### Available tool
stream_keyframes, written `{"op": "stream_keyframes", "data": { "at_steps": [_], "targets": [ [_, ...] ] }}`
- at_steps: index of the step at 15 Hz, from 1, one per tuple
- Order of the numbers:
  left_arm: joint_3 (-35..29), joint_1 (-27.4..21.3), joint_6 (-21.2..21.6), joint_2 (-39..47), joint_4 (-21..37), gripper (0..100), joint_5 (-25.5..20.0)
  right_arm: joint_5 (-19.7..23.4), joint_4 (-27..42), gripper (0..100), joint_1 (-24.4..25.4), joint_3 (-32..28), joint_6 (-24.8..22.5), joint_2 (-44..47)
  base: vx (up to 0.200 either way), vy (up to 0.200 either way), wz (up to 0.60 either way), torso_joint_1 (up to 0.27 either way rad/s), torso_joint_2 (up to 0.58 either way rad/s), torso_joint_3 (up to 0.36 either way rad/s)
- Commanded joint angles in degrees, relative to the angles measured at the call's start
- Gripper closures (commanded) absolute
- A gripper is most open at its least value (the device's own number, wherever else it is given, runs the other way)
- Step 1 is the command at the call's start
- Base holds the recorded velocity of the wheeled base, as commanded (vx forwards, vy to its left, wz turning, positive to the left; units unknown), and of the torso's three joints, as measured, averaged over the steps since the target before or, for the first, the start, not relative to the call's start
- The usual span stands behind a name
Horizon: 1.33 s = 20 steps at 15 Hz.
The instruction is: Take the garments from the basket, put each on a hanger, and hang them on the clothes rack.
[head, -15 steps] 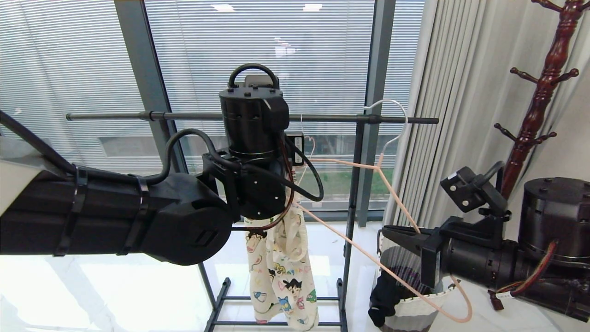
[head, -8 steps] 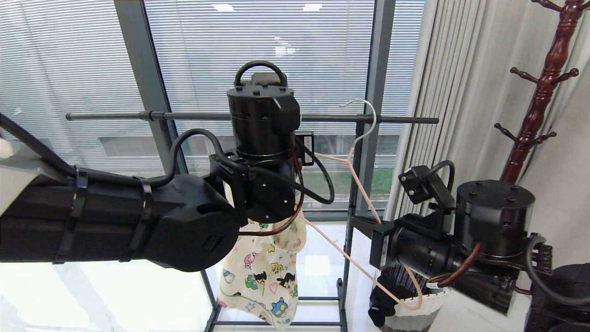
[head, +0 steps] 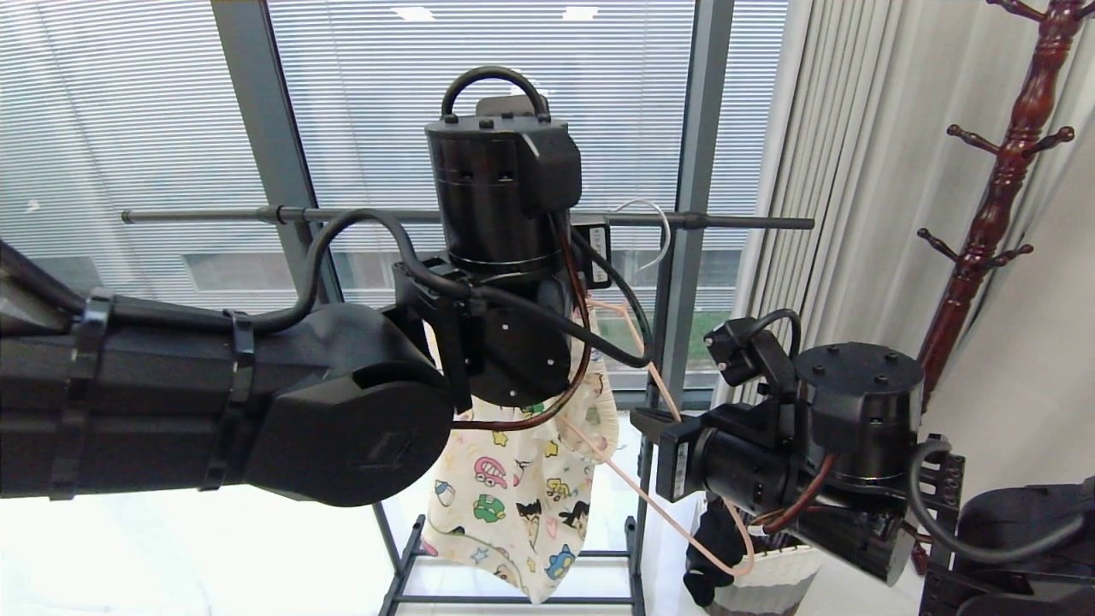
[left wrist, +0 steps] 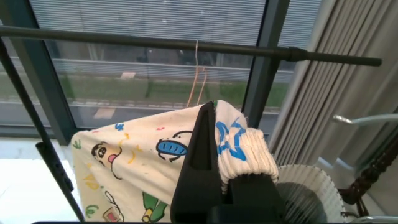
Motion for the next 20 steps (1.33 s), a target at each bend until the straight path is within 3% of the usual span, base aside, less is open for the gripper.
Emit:
{"op": "stream_keyframes", "data": {
  "at_steps": [1,5,9,18,20],
  "targets": [
    [0.5,0.7,-0.7,-2.2,0.8,100,0.0,-0.1,0.0,100,0.0,0.0,0.0,0.3,0.000,0.000,0.00,0.000,0.00,0.000],
    [6.5,5.2,-1.2,-7.6,1.5,100,0.0,-3.6,0.0,100,0.0,-1.0,-0.2,-0.1,0.000,0.000,0.00,0.000,0.00,0.000],
    [4.9,10.9,-1.2,-8.0,1.4,100,-0.1,-3.8,0.1,100,0.7,-0.4,-2.1,-3.2,0.000,0.000,0.00,0.000,0.00,0.000],
    [4.9,8.7,-1.2,-8.0,1.5,100,-0.1,-5.2,0.2,100,0.7,-1.1,-3.7,-4.2,0.000,0.000,0.00,0.000,0.00,0.000],
    [3.2,11.3,-1.2,-7.2,1.4,100,0.1,-5.9,0.3,100,0.7,0.7,-3.7,-5.6,0.000,0.000,0.00,0.000,0.00,0.000]
  ]
}}
